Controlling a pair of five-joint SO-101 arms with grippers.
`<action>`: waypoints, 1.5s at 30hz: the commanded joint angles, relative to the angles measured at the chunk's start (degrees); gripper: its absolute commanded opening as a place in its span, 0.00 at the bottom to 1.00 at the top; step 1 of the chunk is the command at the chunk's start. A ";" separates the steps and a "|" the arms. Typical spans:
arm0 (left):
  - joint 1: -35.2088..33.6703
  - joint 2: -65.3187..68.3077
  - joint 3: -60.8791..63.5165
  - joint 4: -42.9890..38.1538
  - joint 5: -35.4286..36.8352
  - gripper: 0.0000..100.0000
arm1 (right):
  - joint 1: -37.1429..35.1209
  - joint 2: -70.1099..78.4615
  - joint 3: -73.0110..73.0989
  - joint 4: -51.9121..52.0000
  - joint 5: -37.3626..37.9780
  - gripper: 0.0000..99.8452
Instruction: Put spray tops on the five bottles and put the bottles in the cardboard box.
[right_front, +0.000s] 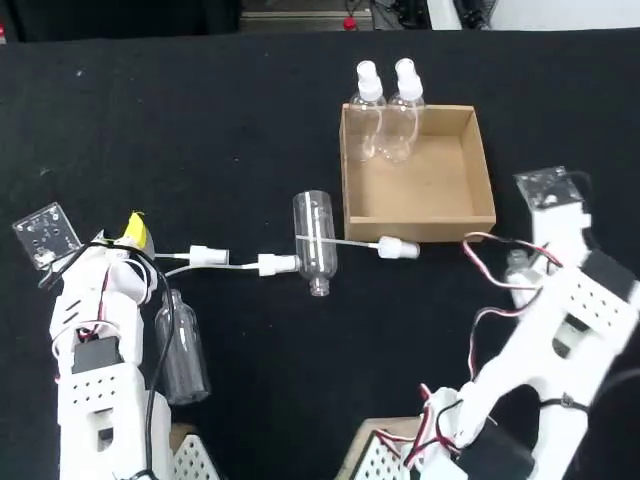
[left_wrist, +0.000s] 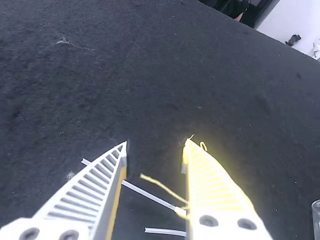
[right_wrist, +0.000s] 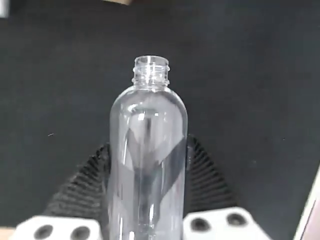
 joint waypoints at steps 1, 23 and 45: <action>0.66 -0.62 -1.89 -1.41 0.18 0.18 | 2.64 -2.33 -0.04 -3.34 0.97 0.02; 0.75 -0.62 -1.80 -1.41 0.18 0.18 | 7.30 39.96 -26.15 8.18 0.97 0.18; 0.75 -0.62 -1.80 -1.41 0.18 0.18 | 4.40 43.56 -42.86 19.69 3.87 0.23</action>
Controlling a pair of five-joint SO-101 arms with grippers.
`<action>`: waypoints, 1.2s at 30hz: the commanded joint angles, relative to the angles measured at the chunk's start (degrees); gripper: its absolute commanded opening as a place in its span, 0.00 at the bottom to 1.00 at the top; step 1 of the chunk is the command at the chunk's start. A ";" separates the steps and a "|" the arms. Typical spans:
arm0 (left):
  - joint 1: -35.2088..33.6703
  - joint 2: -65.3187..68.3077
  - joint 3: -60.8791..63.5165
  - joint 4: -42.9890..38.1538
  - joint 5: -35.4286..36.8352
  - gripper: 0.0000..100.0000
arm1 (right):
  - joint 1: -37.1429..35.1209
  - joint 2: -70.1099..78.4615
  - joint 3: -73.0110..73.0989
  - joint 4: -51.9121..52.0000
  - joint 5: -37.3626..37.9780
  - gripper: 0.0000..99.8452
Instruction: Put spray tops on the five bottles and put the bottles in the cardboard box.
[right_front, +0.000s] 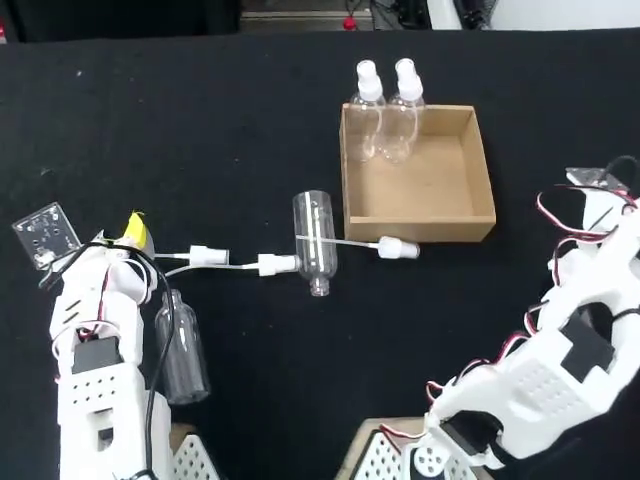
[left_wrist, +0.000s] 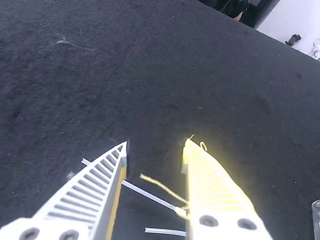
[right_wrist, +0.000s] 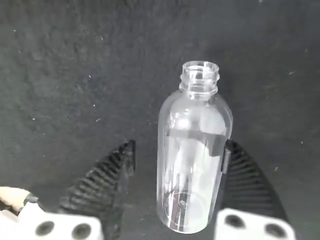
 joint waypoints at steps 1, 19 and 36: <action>0.75 -0.62 -1.80 -1.41 0.18 0.18 | -1.14 -0.48 -2.68 0.18 3.43 0.23; 0.75 -0.62 -1.80 -1.41 0.18 0.18 | 3.34 11.56 -10.77 1.23 13.89 0.17; 0.75 -0.62 -1.80 -1.41 0.18 0.18 | -3.16 12.53 -18.15 3.69 -25.85 0.02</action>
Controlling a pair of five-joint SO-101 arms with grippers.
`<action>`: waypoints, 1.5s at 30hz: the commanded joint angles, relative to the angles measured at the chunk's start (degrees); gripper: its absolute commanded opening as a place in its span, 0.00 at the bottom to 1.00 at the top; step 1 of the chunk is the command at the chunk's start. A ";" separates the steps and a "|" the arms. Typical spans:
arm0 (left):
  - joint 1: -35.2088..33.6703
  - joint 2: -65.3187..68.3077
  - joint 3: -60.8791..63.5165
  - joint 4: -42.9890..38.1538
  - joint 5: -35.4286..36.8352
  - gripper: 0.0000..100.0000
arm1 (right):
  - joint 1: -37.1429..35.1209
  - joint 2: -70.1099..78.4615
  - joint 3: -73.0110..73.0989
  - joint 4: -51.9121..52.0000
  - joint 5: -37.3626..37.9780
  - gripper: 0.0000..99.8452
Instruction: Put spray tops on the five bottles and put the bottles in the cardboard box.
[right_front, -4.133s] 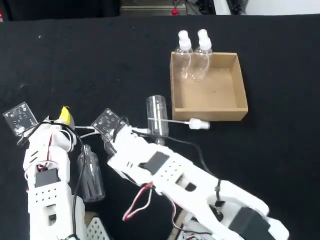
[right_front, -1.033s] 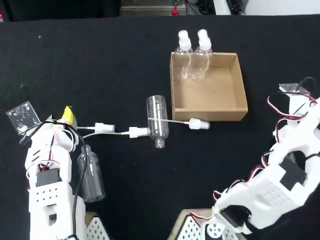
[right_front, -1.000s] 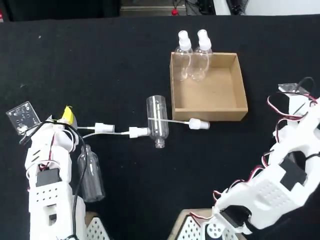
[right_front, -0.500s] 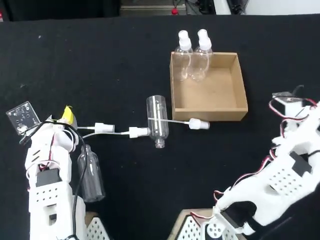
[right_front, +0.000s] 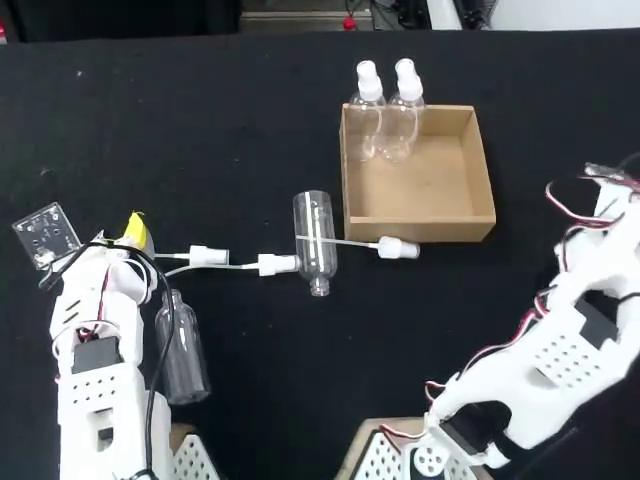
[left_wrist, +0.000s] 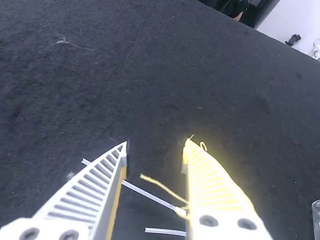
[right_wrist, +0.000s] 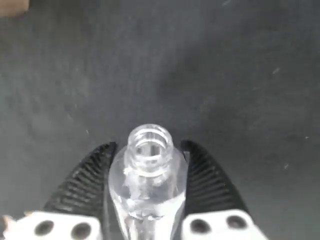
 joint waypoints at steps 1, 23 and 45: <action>0.75 -0.62 -1.80 -1.41 0.18 0.18 | -2.81 0.48 -3.21 -1.32 -9.67 0.02; 0.75 -0.62 -1.98 -1.41 0.18 0.18 | -3.25 9.36 -16.40 11.08 -13.45 0.27; 0.66 -0.62 1.71 -9.23 0.18 0.18 | -5.36 -12.35 14.37 4.84 -10.64 0.26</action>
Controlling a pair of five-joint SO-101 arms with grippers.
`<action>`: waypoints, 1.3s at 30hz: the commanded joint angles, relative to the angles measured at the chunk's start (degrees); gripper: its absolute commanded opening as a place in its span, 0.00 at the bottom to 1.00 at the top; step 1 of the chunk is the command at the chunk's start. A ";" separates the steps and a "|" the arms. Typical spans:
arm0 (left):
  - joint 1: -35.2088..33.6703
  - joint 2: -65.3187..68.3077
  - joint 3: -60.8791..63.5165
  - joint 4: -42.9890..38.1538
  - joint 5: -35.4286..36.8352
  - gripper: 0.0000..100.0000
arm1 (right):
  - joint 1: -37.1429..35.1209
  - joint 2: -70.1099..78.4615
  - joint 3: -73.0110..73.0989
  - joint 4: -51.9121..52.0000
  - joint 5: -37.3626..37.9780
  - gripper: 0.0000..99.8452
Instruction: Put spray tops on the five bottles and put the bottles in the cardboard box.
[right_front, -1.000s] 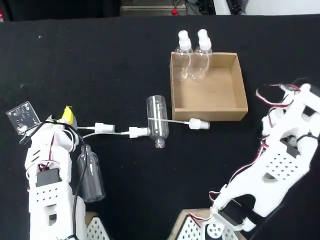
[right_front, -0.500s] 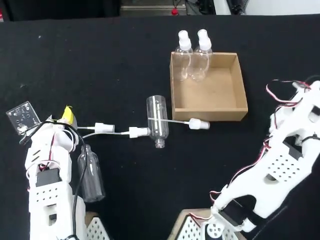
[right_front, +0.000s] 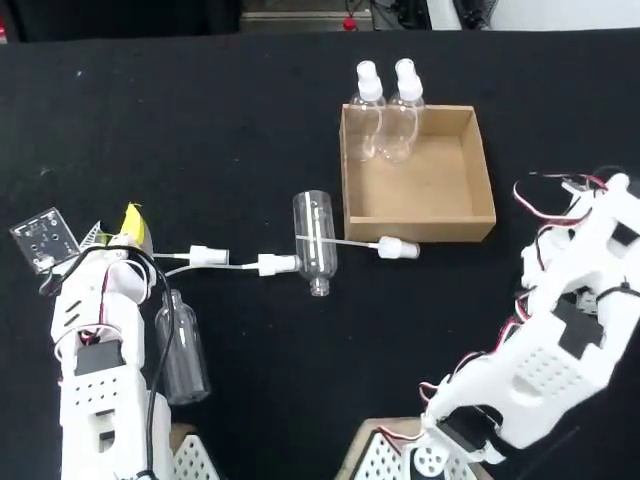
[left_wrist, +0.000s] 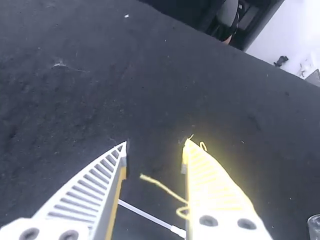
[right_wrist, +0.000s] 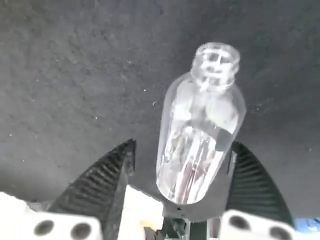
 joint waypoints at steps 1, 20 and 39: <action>0.66 -0.62 -0.75 -1.41 0.18 0.18 | -0.70 -4.35 1.71 -4.48 0.53 0.26; 0.48 -0.62 -0.75 -1.41 0.18 0.18 | 1.23 2.77 3.82 -8.79 11.52 0.26; 0.66 -0.62 -0.75 -1.41 0.18 0.18 | 1.41 3.74 4.00 -9.67 15.82 0.26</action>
